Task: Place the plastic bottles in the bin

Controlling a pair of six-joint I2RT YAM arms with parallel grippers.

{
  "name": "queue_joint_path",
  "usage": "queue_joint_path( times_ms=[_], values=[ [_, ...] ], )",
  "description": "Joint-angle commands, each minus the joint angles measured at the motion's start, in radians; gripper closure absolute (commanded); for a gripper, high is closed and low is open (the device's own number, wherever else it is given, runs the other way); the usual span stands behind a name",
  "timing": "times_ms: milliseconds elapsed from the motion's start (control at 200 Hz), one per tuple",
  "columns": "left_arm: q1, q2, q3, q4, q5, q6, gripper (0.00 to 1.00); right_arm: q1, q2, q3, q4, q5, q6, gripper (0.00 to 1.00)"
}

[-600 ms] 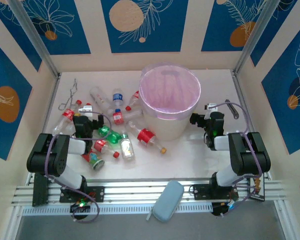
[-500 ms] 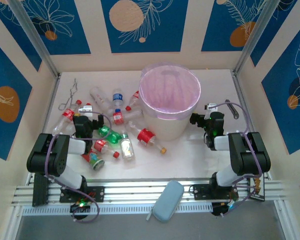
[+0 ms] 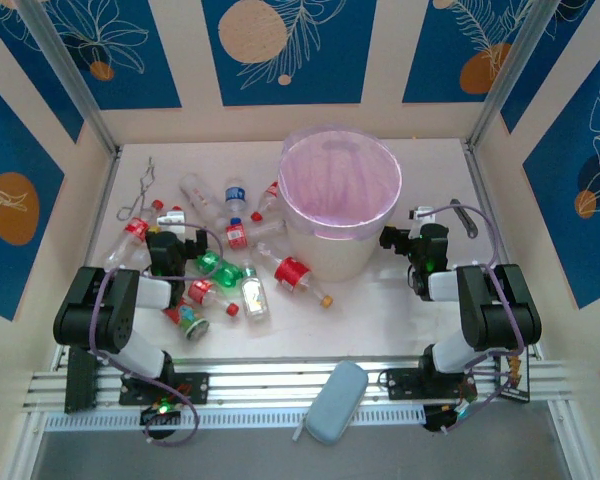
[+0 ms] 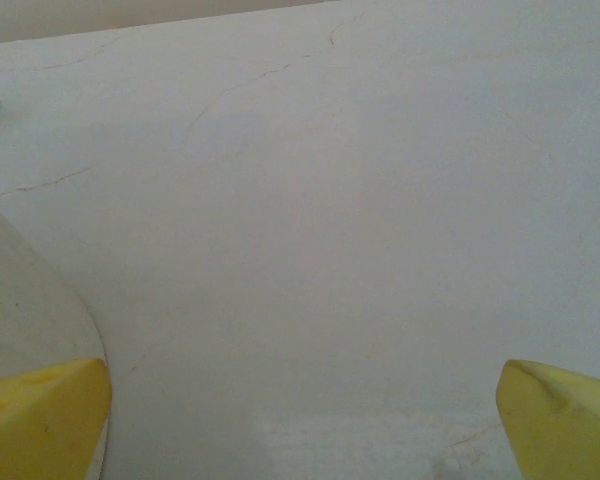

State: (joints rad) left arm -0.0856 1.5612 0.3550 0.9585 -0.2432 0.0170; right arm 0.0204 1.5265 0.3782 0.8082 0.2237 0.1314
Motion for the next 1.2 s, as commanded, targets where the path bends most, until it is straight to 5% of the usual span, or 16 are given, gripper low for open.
queue_joint_path(
  times_ms=[0, 275, 420, 610, 845, 1070, 1195],
  values=[
    [-0.005, 0.007, 0.002, 0.023, 0.015, 0.0, 0.0, -0.005, -0.004, 0.023, 0.027, -0.006, 0.003, 0.01],
    [-0.006, 0.002, 0.006, 0.014, 0.025, 0.004, 0.0, -0.006, -0.006, 0.021, 0.026, -0.012, 0.003, 0.01],
    [-0.008, -0.1, 0.087, -0.219, 0.026, 0.011, 0.0, -0.008, -0.04, 0.048, -0.05, -0.006, 0.009, 0.01],
    [-0.02, -0.294, 0.206, -0.547, -0.093, -0.085, 0.0, -0.008, -0.18, 0.157, -0.38, 0.082, 0.075, 0.01],
    [-0.015, -0.427, 0.571, -1.269, -0.178, -0.287, 0.0, -0.025, -0.374, 0.358, -1.011, 0.157, 0.287, 0.01],
    [0.201, -0.295, 0.756, -1.542, 0.038, -0.244, 0.0, -0.047, -0.399, 0.529, -1.406, 0.02, 0.338, 0.01],
    [0.247, -0.13, 0.872, -1.587, -0.024, -0.105, 0.0, -0.05, -0.363, 0.596, -1.502, -0.076, 0.302, 0.01]
  ],
)
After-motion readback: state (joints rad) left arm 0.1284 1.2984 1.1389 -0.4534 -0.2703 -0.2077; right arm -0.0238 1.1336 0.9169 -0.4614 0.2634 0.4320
